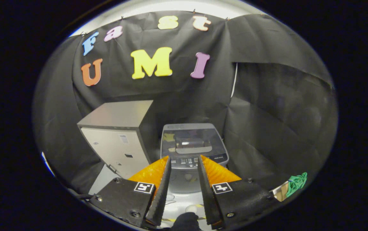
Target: Put the clothes into the washing machine and then close the washing machine lid.
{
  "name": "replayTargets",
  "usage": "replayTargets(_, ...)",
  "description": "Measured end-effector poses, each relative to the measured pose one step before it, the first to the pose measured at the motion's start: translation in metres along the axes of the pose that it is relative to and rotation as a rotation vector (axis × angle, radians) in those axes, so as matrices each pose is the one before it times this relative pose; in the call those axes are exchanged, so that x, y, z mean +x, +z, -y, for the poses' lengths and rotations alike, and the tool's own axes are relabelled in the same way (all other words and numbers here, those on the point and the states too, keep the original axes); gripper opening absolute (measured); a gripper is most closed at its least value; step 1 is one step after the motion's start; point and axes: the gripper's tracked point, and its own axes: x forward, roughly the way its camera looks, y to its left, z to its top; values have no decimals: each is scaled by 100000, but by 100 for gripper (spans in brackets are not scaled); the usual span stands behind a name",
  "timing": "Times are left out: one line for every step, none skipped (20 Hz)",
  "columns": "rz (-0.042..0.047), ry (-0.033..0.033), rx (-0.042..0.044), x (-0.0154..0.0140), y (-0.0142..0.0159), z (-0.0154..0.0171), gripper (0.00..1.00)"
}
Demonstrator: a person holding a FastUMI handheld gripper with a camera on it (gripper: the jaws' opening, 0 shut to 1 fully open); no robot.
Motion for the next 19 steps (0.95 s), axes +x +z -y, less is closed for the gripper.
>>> replayTargets(3867,-917,1338,-1699,583,189,52)
replayTargets(3197,-549,975,-1520,287,285,52)
replayTargets(2968,-586,370,-1382,321,283,53)
replayTargets(2634,-1023,88,-1335,222,511,53)
replayTargets(2029,131,-108,-1165,318,240,53)
replayTargets(1690,683,194,-1283,163,86,53)
replayTargets(1789,1467,-370,-1145,286,-275,53)
replayTargets(1304,542,-1045,-726,207,18,53)
replayTargets(1673,1055,-1565,-764,51,49,53)
replayTargets(1420,922,-1353,-743,201,-34,53)
replayTargets(1566,2417,-667,-1342,3,-284,53)
replayTargets(927,2651,-237,-811,30,-510,53)
replayTargets(968,3196,33,-871,-113,-441,53)
replayTargets(630,4006,-1010,-1053,-229,-410,54)
replayTargets(414,1748,-1858,-835,-131,80,60)
replayTargets(0,1054,-2066,-1016,-280,711,67)
replayTargets(-140,689,-1579,-1060,-159,436,74)
replayTargets(319,685,-687,-1166,-48,584,81)
replayTargets(537,701,238,-885,-155,418,88)
